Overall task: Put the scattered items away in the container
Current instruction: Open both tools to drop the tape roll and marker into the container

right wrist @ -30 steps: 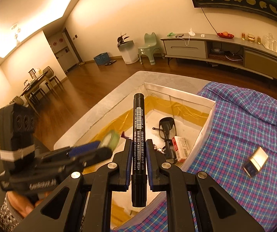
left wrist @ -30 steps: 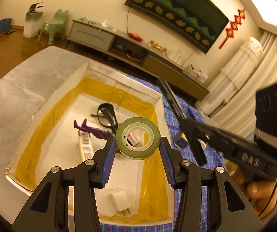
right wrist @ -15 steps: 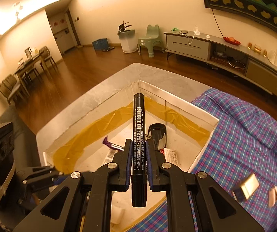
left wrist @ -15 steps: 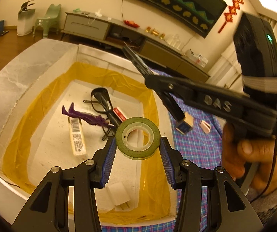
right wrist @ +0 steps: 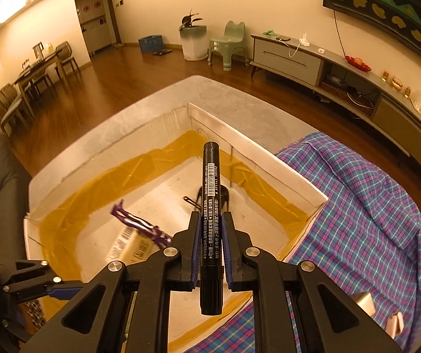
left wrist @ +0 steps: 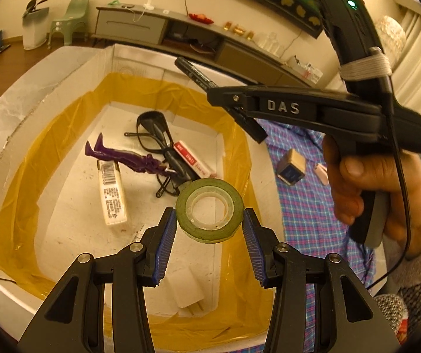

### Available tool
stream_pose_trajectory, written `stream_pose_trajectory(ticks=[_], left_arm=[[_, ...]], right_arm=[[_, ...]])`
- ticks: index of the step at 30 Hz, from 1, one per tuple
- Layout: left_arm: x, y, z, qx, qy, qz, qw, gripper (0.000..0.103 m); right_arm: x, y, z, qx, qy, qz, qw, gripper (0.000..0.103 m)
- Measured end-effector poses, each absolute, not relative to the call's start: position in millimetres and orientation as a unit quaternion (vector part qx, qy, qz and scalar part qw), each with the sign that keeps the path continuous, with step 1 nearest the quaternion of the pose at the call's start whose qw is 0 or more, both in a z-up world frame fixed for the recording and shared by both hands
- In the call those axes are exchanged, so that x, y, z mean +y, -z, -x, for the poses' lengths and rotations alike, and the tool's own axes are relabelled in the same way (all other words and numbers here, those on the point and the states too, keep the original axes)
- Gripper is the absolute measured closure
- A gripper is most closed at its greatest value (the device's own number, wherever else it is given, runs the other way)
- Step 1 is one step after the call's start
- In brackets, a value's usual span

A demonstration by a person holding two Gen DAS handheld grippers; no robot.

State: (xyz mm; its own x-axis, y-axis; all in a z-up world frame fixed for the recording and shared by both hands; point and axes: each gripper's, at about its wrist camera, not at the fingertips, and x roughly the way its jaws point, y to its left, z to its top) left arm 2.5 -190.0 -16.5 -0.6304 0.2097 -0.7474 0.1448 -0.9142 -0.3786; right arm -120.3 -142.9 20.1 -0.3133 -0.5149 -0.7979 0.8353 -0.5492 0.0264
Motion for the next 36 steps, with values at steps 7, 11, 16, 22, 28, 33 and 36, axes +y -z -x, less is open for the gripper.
stream_pose_trajectory(ticks=[7,11,16,22,28,33,36], left_arm=[[-183.4,24.3,1.3,-0.191,-0.874,0.447,0.021,0.055],[-179.4,28.1,3.1,-0.185,-0.871,0.455,0.022,0.055],[-175.0,33.9,8.1,-0.18,-0.867,0.465,0.021,0.055],[-173.4,38.9,12.7,-0.179,-0.863,0.471,0.017,0.055],[-175.5,38.9,11.8,-0.19,-0.861,0.471,0.014,0.055],[-180.4,37.7,11.6,-0.21,-0.855,0.474,0.019,0.054],[-181.7,37.4,10.8,-0.217,-0.852,0.475,0.024,0.054]], right_arm=[[-157.1,-3.9,125.3,0.265,0.77,-0.394,0.425,0.088],[-164.3,5.7,130.8,0.297,0.761,-0.396,0.42,0.088],[-170.9,19.1,138.2,0.329,0.748,-0.404,0.41,0.088],[-179.1,31.1,144.1,0.357,0.742,-0.408,0.395,0.088],[-181.7,33.1,153.2,0.361,0.745,-0.412,0.381,0.088],[-182.0,31.3,156.2,0.351,0.75,-0.414,0.377,0.085],[-182.3,31.4,155.0,0.354,0.751,-0.414,0.374,0.084]])
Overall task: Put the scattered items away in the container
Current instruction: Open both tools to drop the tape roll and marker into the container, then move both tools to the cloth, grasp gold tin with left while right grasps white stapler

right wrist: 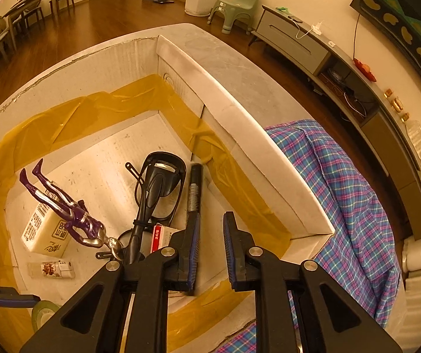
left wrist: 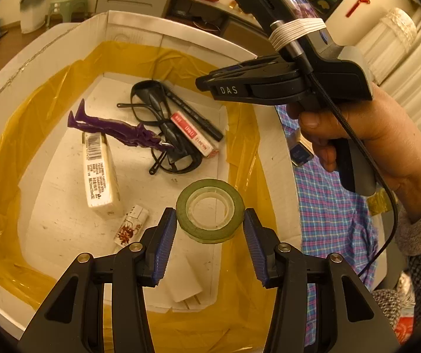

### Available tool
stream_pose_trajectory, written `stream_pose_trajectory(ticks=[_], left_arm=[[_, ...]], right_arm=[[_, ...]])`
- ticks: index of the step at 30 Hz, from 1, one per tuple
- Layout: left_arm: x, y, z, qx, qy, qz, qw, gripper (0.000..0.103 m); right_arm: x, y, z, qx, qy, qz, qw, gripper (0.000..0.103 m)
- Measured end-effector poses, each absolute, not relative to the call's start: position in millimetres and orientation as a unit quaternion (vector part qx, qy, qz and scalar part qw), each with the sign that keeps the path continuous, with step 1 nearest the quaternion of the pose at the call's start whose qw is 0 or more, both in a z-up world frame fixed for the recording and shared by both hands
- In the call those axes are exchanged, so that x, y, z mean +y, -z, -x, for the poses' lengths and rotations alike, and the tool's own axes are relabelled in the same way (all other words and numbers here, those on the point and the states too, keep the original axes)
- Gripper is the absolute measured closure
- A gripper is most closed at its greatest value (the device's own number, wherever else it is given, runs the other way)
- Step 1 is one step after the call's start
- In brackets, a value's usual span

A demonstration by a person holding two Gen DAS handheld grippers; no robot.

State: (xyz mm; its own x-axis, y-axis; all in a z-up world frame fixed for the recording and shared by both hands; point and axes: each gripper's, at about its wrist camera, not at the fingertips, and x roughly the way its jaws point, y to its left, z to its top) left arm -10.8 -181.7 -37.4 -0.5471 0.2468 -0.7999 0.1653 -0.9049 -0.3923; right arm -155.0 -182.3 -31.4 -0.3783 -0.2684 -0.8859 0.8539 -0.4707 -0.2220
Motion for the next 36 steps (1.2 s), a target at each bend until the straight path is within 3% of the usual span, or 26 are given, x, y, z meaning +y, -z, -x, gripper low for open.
stream_pose_trajectory(ticks=[14,36], left_arm=[[-188.0,31.3,6.9,-0.232,-0.851,0.471,0.033,0.049],[-181.5,1.0,-13.8,-0.182,-0.889,0.419,0.021,0.049]], right_arm=[[-179.2,30.2,136.2,0.341,0.751,-0.423,0.375,0.076],[-143.3,-0.9,105.8,0.276,0.757,-0.447,0.39,0.076]])
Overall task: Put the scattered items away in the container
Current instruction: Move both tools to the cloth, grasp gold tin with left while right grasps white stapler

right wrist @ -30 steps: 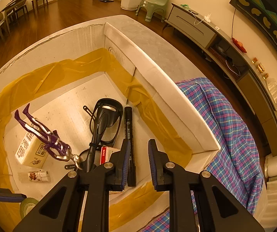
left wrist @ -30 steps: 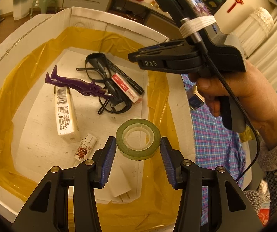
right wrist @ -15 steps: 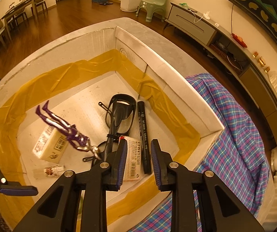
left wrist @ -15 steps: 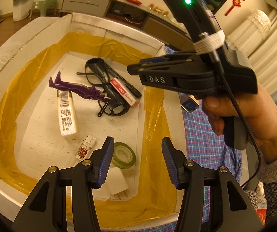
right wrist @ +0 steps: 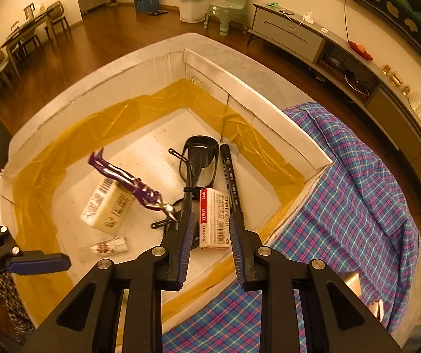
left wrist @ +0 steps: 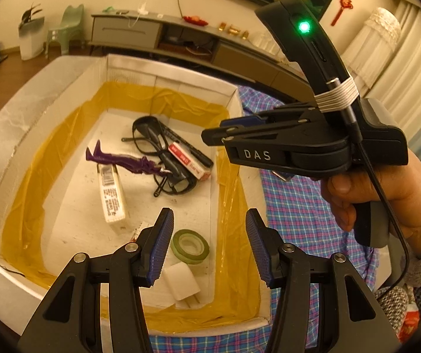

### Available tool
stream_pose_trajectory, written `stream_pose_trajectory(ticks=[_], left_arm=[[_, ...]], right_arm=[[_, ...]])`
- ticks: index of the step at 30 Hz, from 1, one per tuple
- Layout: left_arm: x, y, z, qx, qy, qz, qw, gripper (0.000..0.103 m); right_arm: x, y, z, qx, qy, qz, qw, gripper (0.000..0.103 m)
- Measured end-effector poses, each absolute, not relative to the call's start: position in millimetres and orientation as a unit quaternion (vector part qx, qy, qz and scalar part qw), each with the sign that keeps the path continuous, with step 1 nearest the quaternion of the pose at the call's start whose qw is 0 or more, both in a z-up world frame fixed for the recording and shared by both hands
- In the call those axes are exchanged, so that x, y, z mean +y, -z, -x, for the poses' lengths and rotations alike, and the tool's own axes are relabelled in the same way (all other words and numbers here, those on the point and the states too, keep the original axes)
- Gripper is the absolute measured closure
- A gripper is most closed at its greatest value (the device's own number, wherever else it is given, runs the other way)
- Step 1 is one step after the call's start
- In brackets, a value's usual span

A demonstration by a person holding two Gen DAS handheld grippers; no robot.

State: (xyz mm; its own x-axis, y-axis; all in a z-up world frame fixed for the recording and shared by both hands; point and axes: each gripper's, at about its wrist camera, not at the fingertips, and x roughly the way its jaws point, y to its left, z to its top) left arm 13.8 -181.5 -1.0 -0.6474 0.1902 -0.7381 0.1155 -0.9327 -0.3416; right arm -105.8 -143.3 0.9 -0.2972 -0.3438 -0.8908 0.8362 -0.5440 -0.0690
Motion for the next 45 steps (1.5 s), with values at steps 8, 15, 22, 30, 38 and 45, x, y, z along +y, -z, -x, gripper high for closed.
stream_pose_trajectory(ticks=[8,15,22,30,38,45], left_arm=[[-178.1,-8.2,-18.0,-0.174,-0.899,0.402,0.021,0.049],[-176.8,-19.2,-22.4,-0.183,-0.908,0.376,0.026,0.049],[-167.4,-36.3,-24.1,-0.177,-0.925,0.334,0.027,0.049],[-130.1,-49.2,-16.6,-0.132,-0.941,0.308,0.049,0.049],[-79.3,-40.9,8.5,-0.1,-0.937,0.325,0.079,0.049],[-31.4,-19.1,43.6,-0.077,-0.926,0.358,0.093,0.049]], right_arm=[[-125.4,-10.1,99.9,0.204,0.755,-0.465,0.415,0.076],[-110.2,-24.0,91.1,0.125,0.744,-0.468,0.459,0.076],[-90.7,-39.0,77.8,0.051,0.722,-0.457,0.516,0.075],[-26.9,-65.5,72.5,-0.014,0.74,-0.404,0.538,0.075],[77.2,-65.8,103.9,-0.073,0.808,-0.366,0.457,0.074],[164.1,-17.4,152.5,-0.074,0.871,-0.383,0.3,0.06]])
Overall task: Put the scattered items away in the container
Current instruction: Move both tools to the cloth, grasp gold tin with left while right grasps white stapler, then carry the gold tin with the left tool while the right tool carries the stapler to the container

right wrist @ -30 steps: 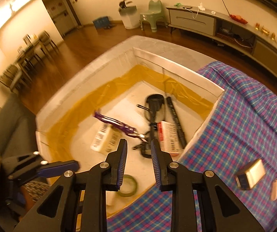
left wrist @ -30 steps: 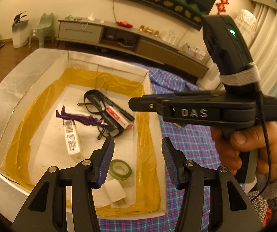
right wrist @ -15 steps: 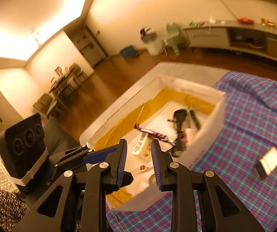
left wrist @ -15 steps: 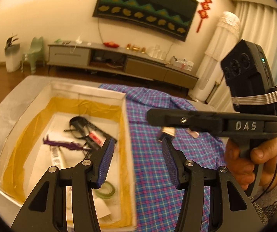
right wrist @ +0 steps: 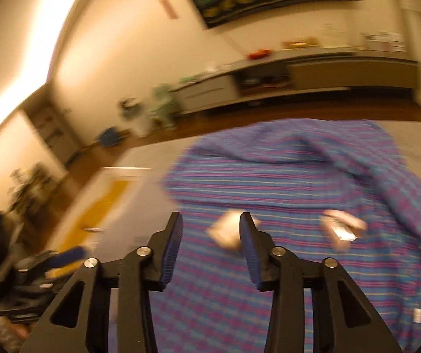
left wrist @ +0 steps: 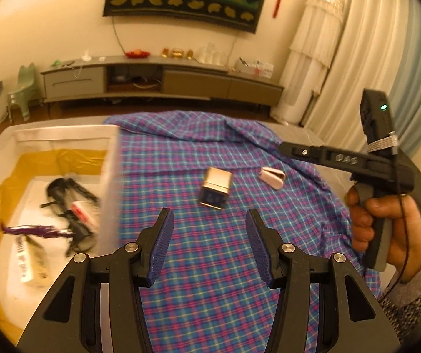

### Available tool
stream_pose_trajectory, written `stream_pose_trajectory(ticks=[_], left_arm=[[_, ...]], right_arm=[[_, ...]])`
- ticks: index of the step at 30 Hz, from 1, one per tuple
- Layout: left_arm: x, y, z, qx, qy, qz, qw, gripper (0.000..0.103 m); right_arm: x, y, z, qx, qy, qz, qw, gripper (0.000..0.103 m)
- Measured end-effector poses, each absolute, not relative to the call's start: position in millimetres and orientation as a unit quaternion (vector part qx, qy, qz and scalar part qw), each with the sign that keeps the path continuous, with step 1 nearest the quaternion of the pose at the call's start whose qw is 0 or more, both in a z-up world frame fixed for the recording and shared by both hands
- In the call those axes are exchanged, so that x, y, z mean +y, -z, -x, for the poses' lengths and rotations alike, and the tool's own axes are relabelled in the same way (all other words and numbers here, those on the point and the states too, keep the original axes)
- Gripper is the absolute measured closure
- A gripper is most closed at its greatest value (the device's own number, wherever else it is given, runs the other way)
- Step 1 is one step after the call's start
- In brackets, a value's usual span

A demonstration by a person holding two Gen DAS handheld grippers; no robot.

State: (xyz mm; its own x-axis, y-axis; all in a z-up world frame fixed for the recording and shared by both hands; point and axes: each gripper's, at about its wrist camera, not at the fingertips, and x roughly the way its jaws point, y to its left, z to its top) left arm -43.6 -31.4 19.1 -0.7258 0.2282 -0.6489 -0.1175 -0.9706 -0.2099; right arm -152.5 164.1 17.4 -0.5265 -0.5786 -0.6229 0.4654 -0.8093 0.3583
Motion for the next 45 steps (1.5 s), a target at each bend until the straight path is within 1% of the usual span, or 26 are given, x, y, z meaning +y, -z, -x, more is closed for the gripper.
stream_pose_trajectory(ticks=[3,5,7,8,9,10,11,13,15,19,21,22,23,24,28,30,34,36,39,40,41,42,45], left_arm=[[-12.2,-9.0,60.6,-0.071,-0.919,0.373,0.103,0.049],[0.6,-1.2,74.4,-0.066,-0.914,0.384,0.109,0.049],[10.0,5.9,87.5,-0.065,-0.911,0.391,0.113,0.049],[14.7,9.5,94.4,-0.064,-0.909,0.395,0.115,0.049],[17.7,12.4,99.7,-0.063,-0.908,0.398,0.114,0.049],[20.2,15.9,105.7,-0.062,-0.908,0.4,0.11,0.049],[21.8,19.8,111.6,-0.061,-0.908,0.401,0.106,0.049],[22.8,27.9,124.9,-0.058,-0.907,0.406,0.094,0.049],[19.2,35.4,136.5,-0.062,-0.907,0.409,0.082,0.049],[8.3,40.6,154.9,-0.075,-0.912,0.398,0.061,0.049],[6.3,43.1,164.5,-0.089,-0.914,0.392,0.052,0.049],[7.3,44.8,168.5,-0.094,-0.914,0.39,0.054,0.049],[10.2,47.4,172.6,-0.094,-0.914,0.391,0.056,0.049],[14.6,50.9,176.3,-0.087,-0.914,0.393,0.055,0.049],[25.7,68.4,184.3,-0.052,-0.912,0.405,0.042,0.049],[27.5,76.6,186.4,-0.04,-0.91,0.411,0.037,0.047],[29.6,87.6,188.3,-0.036,-0.905,0.422,0.031,0.047],[31.9,88.8,188.1,-0.029,-0.906,0.422,0.029,0.047],[31.9,87.5,188.2,-0.03,-0.907,0.418,0.031,0.047],[31.6,86.7,188.8,-0.031,-0.908,0.416,0.031,0.047],[31.7,86.2,189.7,-0.03,-0.909,0.414,0.032,0.047],[31.8,86.1,190.5,-0.029,-0.91,0.413,0.032,0.047],[32.5,88.3,194.5,-0.026,-0.911,0.411,0.03,0.047]], right_arm=[[189.1,8.1,173.4,-0.041,0.882,-0.4,0.245,0.059],[197.6,22.6,186.5,-0.013,0.884,-0.41,0.224,0.055],[199.0,34.6,199.6,0.029,0.885,-0.415,0.208,0.046],[198.1,38.9,204.5,0.05,0.887,-0.414,0.201,0.043],[196.7,42.6,208.0,0.067,0.887,-0.412,0.197,0.036],[195.8,45.9,210.2,0.081,0.887,-0.41,0.197,0.032],[195.4,48.6,212.8,0.092,0.886,-0.41,0.197,0.032],[194.1,55.7,221.9,0.109,0.882,-0.413,0.199,0.032],[194.9,60.2,231.0,0.107,0.88,-0.414,0.206,0.032],[216.1,61.2,249.2,0.023,0.875,-0.429,0.223,0.032],[223.5,66.3,259.1,0.006,0.874,-0.436,0.216,0.033],[224.5,70.2,261.7,0.01,0.872,-0.44,0.213,0.037],[223.0,74.5,261.9,0.018,0.869,-0.445,0.214,0.04],[220.6,78.9,261.9,0.028,0.866,-0.449,0.218,0.047],[210.1,78.3,253.2,0.056,0.867,-0.435,0.236,0.055],[198.6,77.5,242.3,0.102,0.871,-0.416,0.241,0.055],[176.2,79.4,218.9,0.19,0.874,-0.375,0.244,0.055],[167.5,78.9,205.4,0.22,0.869,-0.359,0.259,0.055],[167.6,76.1,196.1,0.211,0.863,-0.36,0.285,0.054],[170.9,75.2,197.3,0.199,0.864,-0.365,0.285,0.046],[174.3,74.4,200.2,0.187,0.866,-0.368,0.282,0.04],[178.8,74.4,203.5,0.17,0.869,-0.372,0.279,0.031],[185.1,76.5,213.1,0.121,0.866,-0.392,0.287,0.03]])
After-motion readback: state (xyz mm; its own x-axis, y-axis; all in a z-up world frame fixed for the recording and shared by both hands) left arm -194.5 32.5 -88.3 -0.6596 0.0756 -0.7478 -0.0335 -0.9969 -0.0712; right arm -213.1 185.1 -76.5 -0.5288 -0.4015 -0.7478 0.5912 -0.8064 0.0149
